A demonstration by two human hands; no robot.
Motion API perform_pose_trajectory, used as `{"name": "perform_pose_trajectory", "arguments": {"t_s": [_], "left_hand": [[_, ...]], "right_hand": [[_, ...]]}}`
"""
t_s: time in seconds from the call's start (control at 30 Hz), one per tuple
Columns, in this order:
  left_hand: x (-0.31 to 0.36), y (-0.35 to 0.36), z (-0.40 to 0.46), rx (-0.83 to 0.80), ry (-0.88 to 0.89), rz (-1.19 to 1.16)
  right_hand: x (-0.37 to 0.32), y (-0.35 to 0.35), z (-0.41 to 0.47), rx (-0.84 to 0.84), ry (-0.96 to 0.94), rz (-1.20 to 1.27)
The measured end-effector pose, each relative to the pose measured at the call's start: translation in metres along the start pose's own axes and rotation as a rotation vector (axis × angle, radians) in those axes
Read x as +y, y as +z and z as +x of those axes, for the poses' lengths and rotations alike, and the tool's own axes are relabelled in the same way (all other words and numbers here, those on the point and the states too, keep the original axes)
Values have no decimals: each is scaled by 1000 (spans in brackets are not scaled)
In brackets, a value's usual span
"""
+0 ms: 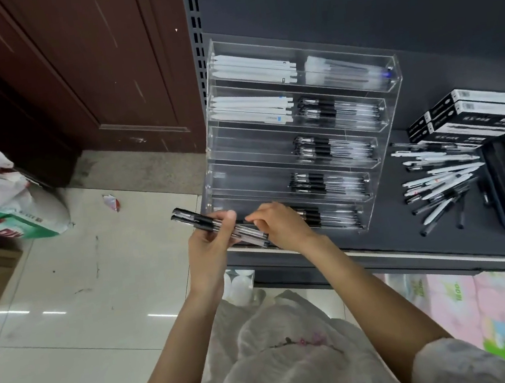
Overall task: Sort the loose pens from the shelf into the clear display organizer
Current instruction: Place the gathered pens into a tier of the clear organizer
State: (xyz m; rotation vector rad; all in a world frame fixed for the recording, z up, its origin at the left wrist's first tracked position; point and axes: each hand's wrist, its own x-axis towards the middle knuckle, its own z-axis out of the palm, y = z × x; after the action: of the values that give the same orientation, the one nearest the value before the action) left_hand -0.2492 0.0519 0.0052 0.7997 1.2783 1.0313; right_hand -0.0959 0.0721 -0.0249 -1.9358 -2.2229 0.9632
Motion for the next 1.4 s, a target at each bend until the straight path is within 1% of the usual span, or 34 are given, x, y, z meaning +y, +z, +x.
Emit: {"name": "perform_pose_trajectory", "arguments": {"t_s": [0.07, 0.1, 0.13, 0.2, 0.23, 0.27, 0.37, 0.47, 0.53, 0.57, 0.63, 0.67, 0.73, 0.83, 0.93, 1.1, 1.3, 1.33, 1.37, 1.4], "left_hand": [[-1, 0, 0, 0, 3, 12], [-1, -1, 0, 1, 5, 19], [-1, -2, 1, 5, 6, 25], [-3, -4, 3, 12, 8, 37], [-3, -4, 3, 8, 7, 43], [-3, -3, 4, 0, 7, 46], [-2, 3, 3, -42, 16, 70], [-2, 6, 5, -64, 33, 115], [-1, 5, 8, -71, 45, 142], [1, 3, 9, -65, 45, 145], [2, -4, 12, -24, 27, 149], [3, -9, 13, 1, 16, 158], [2, -21, 16, 49, 15, 199], [2, -34, 18, 101, 25, 256], [1, -40, 18, 134, 25, 277], [-2, -43, 19, 133, 11, 291], [-5, -35, 26, 70, -71, 186], [-5, -33, 27, 60, -73, 185], [-4, -30, 28, 49, -76, 181], [-3, -27, 30, 37, -79, 174]], "right_hand": [[-3, -1, -4, -17, 0, 19], [-5, -2, -7, 21, 9, 65], [-6, -4, -12, 91, 29, 165], [-13, -11, -23, 212, 82, 478], [-17, -17, -29, 217, 93, 603], [-21, -21, -35, 199, 81, 648], [-29, -26, -44, 192, 14, 530], [-27, -30, -46, 228, 37, 544], [-16, -33, -48, 266, 74, 483], [-8, -33, -50, 319, 94, 391], [8, -32, -51, 429, 122, 120], [14, -30, -51, 441, 122, 14], [17, -25, -43, 379, 92, -117], [11, -13, -22, 235, 22, -332], [4, -8, -3, 190, -1, -520], [6, -5, 10, 84, -12, -548], [8, -2, 12, 70, -28, -529], [7, -4, 10, 100, -25, -489], [6, -7, 6, 144, -14, -391], [3, -11, 1, 194, 7, -225]]}}
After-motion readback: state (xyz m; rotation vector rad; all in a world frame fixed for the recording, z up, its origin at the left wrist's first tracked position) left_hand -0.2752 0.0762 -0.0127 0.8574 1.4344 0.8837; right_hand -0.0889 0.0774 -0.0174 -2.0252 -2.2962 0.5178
